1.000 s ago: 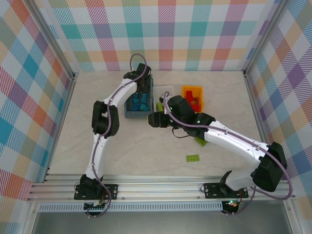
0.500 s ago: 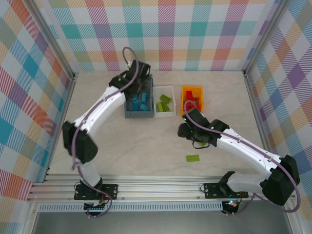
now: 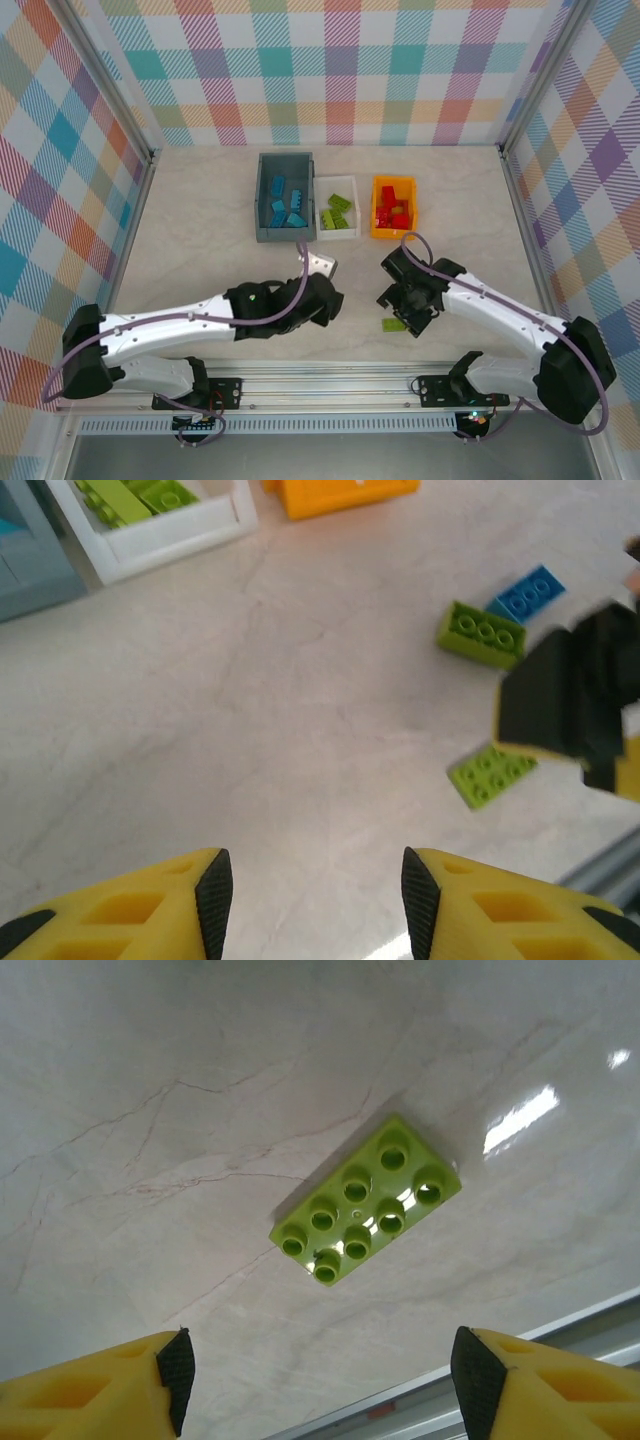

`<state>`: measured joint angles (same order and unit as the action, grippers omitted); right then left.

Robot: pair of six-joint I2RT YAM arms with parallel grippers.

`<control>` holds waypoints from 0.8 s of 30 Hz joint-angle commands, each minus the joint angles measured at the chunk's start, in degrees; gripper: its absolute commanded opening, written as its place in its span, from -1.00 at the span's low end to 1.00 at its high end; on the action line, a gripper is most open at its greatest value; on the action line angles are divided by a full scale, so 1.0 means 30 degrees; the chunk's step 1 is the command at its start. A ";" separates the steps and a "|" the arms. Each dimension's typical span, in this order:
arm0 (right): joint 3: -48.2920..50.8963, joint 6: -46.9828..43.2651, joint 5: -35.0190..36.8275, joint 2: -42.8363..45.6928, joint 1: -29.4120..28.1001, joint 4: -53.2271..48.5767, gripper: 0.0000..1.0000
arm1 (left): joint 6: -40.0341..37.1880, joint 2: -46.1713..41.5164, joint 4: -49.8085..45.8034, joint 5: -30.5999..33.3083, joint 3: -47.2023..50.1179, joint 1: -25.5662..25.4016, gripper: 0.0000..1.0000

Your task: Sort the legos into containers by color

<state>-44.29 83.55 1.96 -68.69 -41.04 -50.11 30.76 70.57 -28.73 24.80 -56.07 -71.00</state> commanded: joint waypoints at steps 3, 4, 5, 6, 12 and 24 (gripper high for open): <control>-0.0149 0.5496 -0.1734 -0.1534 0.0511 0.0461 0.39 | 0.1686 -0.1601 0.0140 0.2064 0.0535 -0.1549 -0.03; 0.0180 0.5749 -0.2078 -0.1702 0.0725 0.1007 0.37 | 0.1758 -0.1636 -0.0038 0.2240 0.0429 -0.1766 -0.03; 0.0455 0.6033 -0.2363 -0.1847 0.0914 0.1318 0.37 | 0.1748 -0.1644 -0.0139 0.2328 0.0343 -0.1931 -0.03; 0.0840 0.6361 -0.2572 -0.1954 0.1111 0.1676 0.35 | 0.1692 -0.1676 -0.0155 0.2367 0.0218 -0.2065 -0.03; 0.2441 0.7267 -0.3274 -0.2298 0.2182 0.4043 0.34 | 0.1278 -0.1685 -0.0240 0.2573 -0.0300 -0.2417 -0.03; 0.4062 0.8263 -0.3201 -0.2842 0.3094 0.5708 0.13 | 0.1083 -0.1747 0.0025 0.2207 -0.0586 -0.2796 -0.05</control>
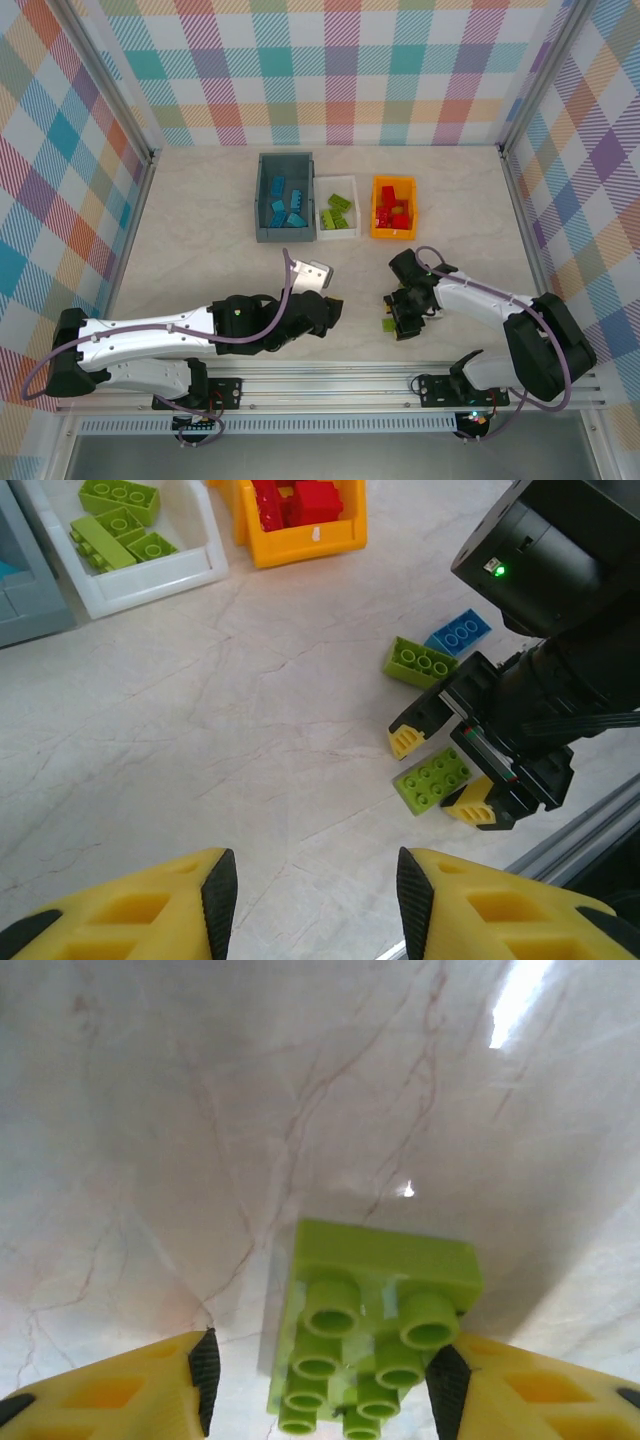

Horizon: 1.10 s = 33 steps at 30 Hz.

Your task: Sort the legos into containers by color

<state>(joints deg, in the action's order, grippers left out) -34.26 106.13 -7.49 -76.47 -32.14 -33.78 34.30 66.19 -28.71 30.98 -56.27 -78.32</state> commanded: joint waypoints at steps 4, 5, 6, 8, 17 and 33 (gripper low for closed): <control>0.0888 0.0688 0.0142 -0.0454 0.0129 0.0291 0.00 | -0.0157 -0.0388 0.0042 0.0117 -0.0641 -0.0424 -0.06; 0.0923 0.0638 0.0256 -0.0468 0.0115 0.0270 -0.02 | -0.0178 -0.0394 0.0022 0.0145 -0.0690 -0.0426 -0.06; 0.0969 0.0627 0.0391 -0.0468 0.0137 0.0299 -0.05 | -0.0185 -0.0434 0.0046 0.0172 -0.0751 -0.0420 -0.07; 0.1008 0.0520 0.0631 -0.0494 0.0137 0.0310 -0.08 | -0.0210 -0.0425 -0.0026 0.0299 -0.0868 -0.0425 -0.07; -0.1648 -0.3518 0.4104 0.0658 -0.0706 -0.1786 -0.32 | 0.0875 -0.0796 -0.2169 0.3102 -0.1548 -0.0411 -0.07; -1.8668 -2.0999 0.6203 -0.8610 -0.2046 -0.2895 -0.32 | 0.2166 -0.0265 -0.6910 -0.0151 -0.6145 0.7356 -0.10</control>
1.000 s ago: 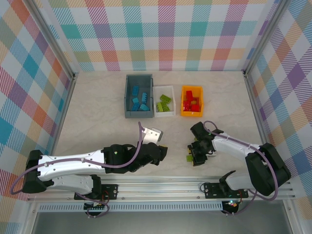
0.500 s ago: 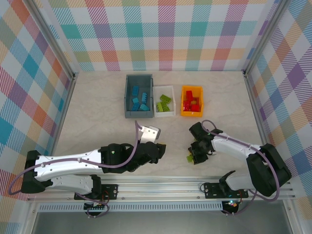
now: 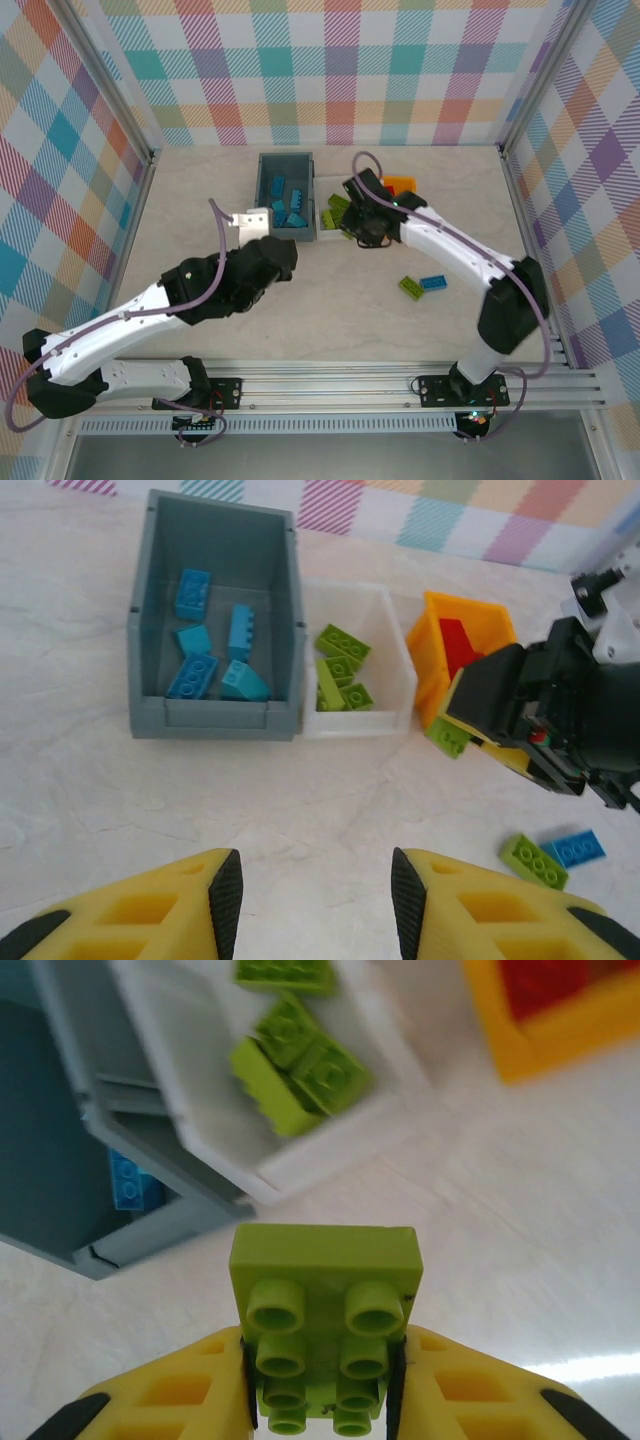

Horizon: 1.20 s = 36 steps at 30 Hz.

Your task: Sort the legos into containers by color

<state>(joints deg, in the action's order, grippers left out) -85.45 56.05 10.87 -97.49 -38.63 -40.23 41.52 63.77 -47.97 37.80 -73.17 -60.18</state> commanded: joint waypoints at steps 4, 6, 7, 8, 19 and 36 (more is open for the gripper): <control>-0.5298 -0.6863 -0.2182 -0.4654 0.0967 -0.0263 -0.28 | -0.0742 0.1536 0.0191 -0.4390 -0.1337 0.3228 -0.12; -0.6699 -0.7614 -0.3100 -0.5972 0.1501 -0.0300 -0.27 | -0.1010 0.2108 0.0509 -0.4773 -0.1715 0.3473 -0.12; -0.7449 -0.7966 -0.3574 -0.6679 0.1783 -0.0433 -0.25 | -0.1169 0.2404 0.0669 -0.5014 -0.1893 0.3535 -0.12; -0.8105 -0.8221 -0.4008 -0.7287 0.2073 -0.0581 -0.25 | -0.1277 0.2653 0.0797 -0.5126 -0.2046 0.3551 -0.12; -1.4874 -0.9543 -0.5993 -1.3135 0.3531 -0.3595 -0.18 | -0.1784 0.4108 0.2357 -0.6418 -0.2095 0.3509 -0.21; -1.2805 -0.9448 -0.5186 -0.8431 0.3575 -0.3206 0.17 | -0.2563 0.5474 0.3177 -0.6992 -0.2703 0.2091 -0.21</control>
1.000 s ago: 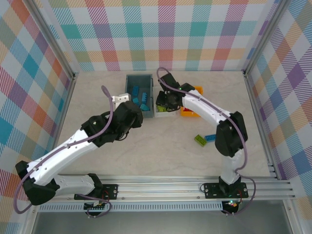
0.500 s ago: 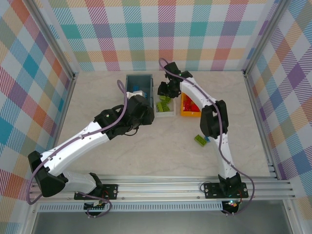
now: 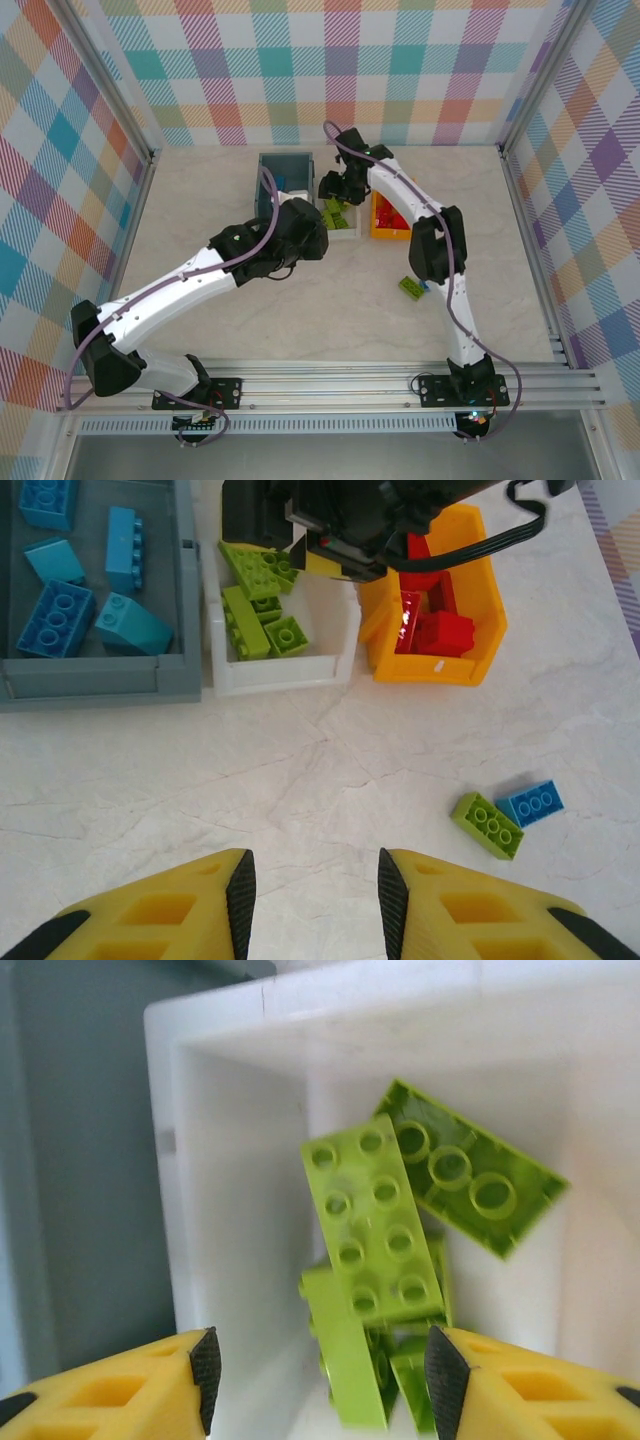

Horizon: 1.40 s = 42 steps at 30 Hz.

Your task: Sort the legos into containers by color

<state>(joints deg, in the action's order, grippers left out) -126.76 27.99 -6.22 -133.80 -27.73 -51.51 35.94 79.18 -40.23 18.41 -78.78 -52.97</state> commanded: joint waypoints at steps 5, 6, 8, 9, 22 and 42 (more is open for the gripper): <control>0.6834 0.0292 0.3642 1.0953 0.0611 0.0422 0.16 | -0.2383 0.2856 0.1428 -0.2968 -0.2782 -0.0582 -0.16; 0.7869 0.0567 0.4091 1.2295 0.0912 -0.0013 0.16 | -0.2818 0.3547 0.1623 -0.3537 -0.3300 -0.0744 -0.14; 0.9968 0.1173 0.5013 1.5219 0.1672 -0.1434 0.16 | -0.3729 0.5053 0.2100 -0.4645 -0.4471 -0.1203 -0.07; 1.1007 0.1324 0.5319 1.6913 0.1937 -0.1896 0.17 | -0.4374 0.5938 0.2381 -0.5266 -0.5136 -0.1492 -0.01; 1.6571 0.1948 0.7185 3.1861 0.2218 -0.2701 0.52 | -1.1360 1.7846 -0.0047 -0.6818 -1.6388 -0.3275 0.32; 1.5673 0.2096 0.6174 3.1240 0.2212 -0.4096 0.51 | -1.3113 2.4329 -0.0797 -0.6828 -2.1187 -0.3554 0.53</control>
<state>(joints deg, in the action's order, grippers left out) -79.09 33.87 13.02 -39.79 -20.86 -64.01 -2.04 150.87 -41.91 -2.74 -139.90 -62.98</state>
